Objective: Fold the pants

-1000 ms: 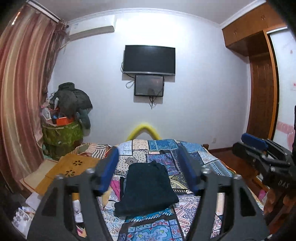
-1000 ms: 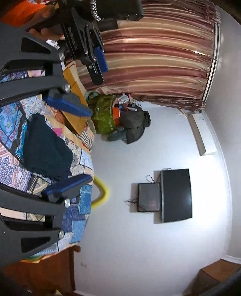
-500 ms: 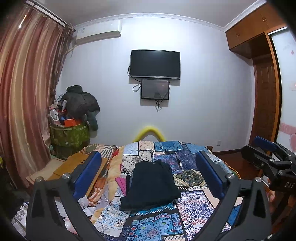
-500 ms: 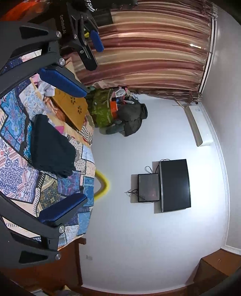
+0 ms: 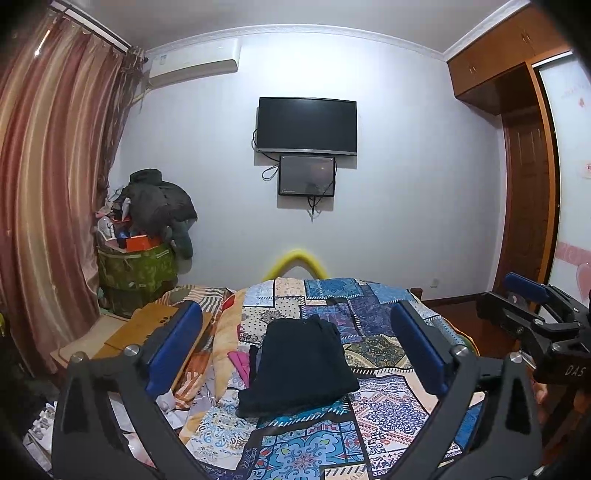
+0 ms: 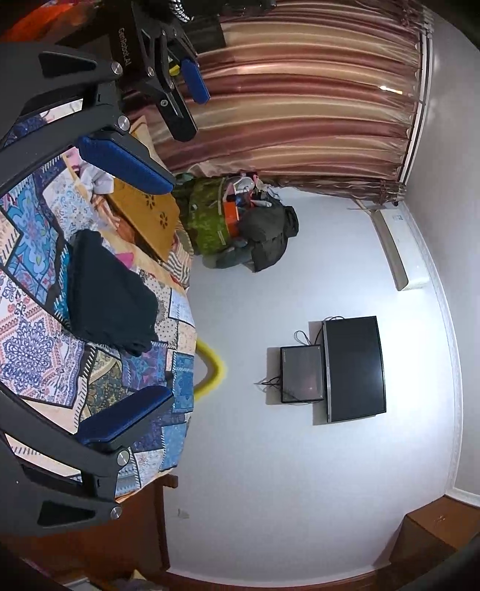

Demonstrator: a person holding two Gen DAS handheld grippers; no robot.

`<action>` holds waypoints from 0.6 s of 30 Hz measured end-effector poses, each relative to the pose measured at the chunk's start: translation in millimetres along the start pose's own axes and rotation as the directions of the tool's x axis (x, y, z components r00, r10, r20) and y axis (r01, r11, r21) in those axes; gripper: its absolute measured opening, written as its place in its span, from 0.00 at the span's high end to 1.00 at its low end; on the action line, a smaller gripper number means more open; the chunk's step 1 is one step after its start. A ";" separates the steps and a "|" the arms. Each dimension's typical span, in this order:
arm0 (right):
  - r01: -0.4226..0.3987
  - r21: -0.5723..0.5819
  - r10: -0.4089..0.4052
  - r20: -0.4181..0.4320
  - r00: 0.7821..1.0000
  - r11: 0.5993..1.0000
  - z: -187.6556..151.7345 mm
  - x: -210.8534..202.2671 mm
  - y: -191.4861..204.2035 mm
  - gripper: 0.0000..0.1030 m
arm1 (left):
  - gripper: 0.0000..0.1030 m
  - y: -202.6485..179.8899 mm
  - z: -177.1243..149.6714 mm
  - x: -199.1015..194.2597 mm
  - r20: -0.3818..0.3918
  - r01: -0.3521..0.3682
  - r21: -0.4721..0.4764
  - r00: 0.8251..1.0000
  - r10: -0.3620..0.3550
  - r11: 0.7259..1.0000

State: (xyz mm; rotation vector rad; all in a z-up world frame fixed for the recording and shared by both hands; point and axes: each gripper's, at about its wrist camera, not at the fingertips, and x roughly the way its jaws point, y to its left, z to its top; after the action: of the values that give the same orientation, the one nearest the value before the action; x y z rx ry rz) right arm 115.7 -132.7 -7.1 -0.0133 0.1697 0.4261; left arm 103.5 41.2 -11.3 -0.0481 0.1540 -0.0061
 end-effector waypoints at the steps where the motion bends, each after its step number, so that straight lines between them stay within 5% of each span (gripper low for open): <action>1: 0.000 0.001 0.000 -0.004 1.000 1.000 0.3 0.3 -0.5 0.00 | 0.00 0.0 -0.3 0.3 -0.002 0.004 -0.002 1.000 -0.004 1.000; 18: 0.006 0.002 -0.006 -0.024 1.000 1.000 -1.9 -2.3 -1.1 0.00 | 0.00 6.6 -0.4 8.5 -0.026 0.001 -0.011 1.000 -0.001 1.000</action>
State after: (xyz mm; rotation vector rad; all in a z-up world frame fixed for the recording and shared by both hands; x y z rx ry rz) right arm 113.8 -134.7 -8.6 -0.0166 0.1939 0.4198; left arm 111.9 47.7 -13.4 -0.0590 0.1804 -0.0072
